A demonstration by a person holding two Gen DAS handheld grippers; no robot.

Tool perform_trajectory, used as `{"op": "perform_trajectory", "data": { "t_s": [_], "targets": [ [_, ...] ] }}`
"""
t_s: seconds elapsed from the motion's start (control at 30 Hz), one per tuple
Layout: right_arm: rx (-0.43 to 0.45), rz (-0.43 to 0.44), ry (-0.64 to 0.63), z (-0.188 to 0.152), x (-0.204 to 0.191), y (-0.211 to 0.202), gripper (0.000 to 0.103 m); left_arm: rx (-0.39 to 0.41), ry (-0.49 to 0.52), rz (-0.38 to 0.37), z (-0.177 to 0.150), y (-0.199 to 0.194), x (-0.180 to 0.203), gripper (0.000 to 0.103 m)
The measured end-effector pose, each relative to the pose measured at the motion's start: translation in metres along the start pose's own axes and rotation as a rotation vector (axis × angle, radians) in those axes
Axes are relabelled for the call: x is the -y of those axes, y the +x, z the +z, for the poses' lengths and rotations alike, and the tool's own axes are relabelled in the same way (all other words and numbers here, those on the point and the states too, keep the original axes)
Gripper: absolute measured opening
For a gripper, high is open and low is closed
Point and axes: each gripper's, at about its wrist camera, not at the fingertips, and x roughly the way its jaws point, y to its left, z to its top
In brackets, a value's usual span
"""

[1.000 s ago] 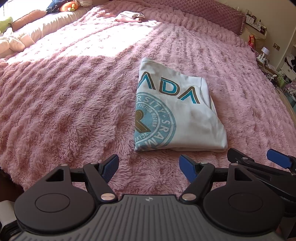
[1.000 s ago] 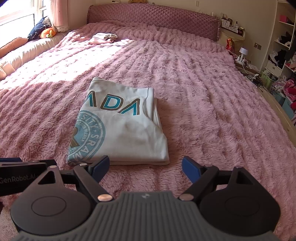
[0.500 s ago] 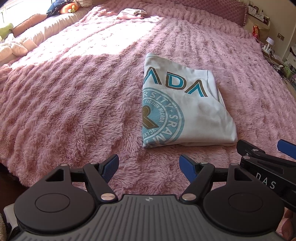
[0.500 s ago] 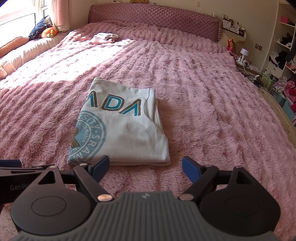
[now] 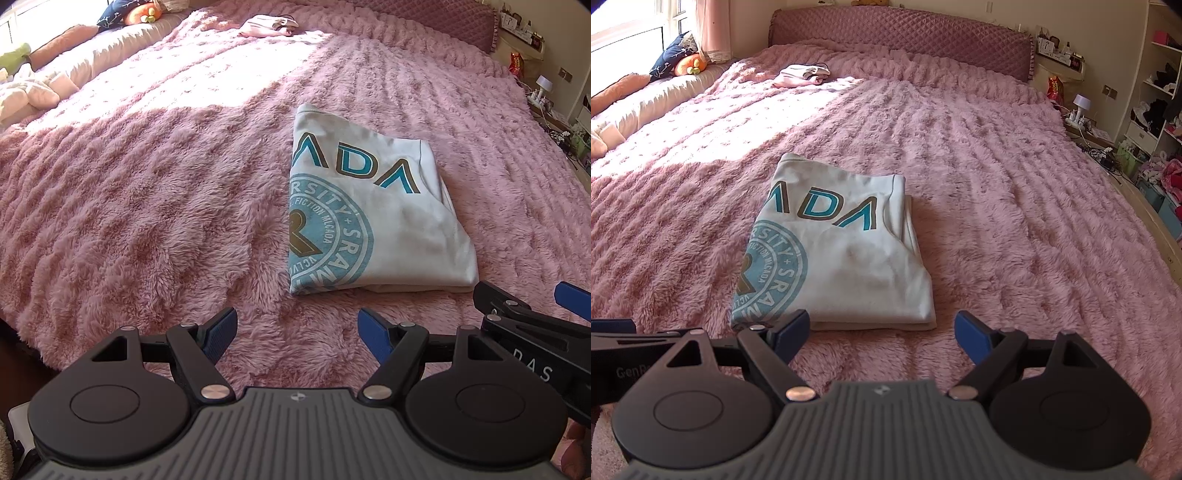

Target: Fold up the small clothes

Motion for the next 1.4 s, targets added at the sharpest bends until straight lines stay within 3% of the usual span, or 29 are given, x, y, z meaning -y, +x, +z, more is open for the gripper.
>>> {"op": "perform_trajectory", "data": {
  "t_s": [0.97, 1.4],
  "targets": [
    [-0.03, -0.009, -0.003, -0.003, 0.001, 0.013, 0.081, -0.024, 0.011, 0.012, 0.001, 0.01, 0.003, 0.086],
    [-0.045, -0.027, 0.006, -0.002, 0.002, 0.018, 0.081, 0.021, 0.023, -0.032, -0.001, 0.008, 0.006, 0.085]
  ]
}}
